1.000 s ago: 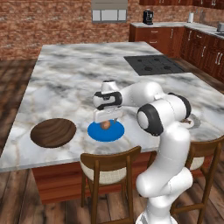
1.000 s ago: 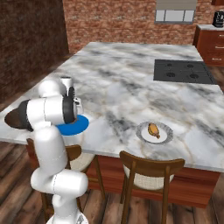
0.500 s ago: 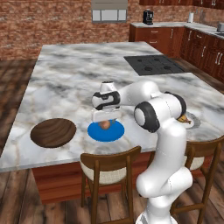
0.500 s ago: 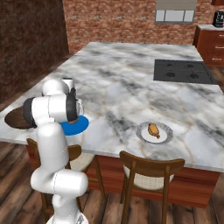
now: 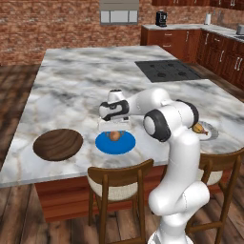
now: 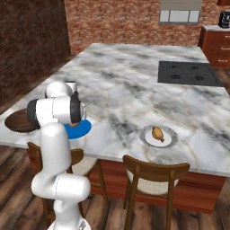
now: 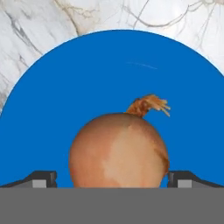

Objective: Pick the chicken drumstick and onion from their plates and place them in the bowl. Then put the bowl in the fridge.

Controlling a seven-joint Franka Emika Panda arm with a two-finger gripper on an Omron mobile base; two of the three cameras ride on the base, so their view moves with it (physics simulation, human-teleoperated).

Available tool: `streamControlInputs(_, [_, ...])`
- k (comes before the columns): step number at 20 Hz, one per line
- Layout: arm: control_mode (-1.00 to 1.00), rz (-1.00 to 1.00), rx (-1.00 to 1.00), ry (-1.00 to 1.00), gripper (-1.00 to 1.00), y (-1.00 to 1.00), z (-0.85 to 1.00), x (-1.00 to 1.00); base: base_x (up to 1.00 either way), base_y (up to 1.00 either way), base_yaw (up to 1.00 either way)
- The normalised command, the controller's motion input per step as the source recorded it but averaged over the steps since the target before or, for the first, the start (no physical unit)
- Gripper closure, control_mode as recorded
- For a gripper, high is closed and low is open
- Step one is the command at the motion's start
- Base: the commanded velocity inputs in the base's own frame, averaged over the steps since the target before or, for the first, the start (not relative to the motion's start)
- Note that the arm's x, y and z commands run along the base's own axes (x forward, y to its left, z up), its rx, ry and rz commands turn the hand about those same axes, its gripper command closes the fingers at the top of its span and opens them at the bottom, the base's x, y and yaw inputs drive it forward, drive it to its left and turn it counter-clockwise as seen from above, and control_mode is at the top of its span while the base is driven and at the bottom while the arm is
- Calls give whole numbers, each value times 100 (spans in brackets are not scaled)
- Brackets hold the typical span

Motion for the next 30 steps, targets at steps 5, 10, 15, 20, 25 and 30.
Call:
streamControlInputs(5, [-100, -28, -9, 0, -100, 0, -10, 8, 0, 0, 0])
streamControlInputs(10, [-100, -29, -4, 0, -100, 0, -9, -5, 0, 0, 0])
streamControlInputs(15, [-100, -24, 0, 0, -100, 0, -10, -1, 0, 0, 0])
streamControlInputs(20, [-100, -15, 0, 1, 100, 0, -11, 0, 0, 0, 0])
streamControlInputs(25, [-100, -6, 0, 0, 100, 0, -3, -8, 0, 0, 0])
streamControlInputs(30, [-100, -1, 2, -4, 100, -2, 15, -37, 0, 0, 0])
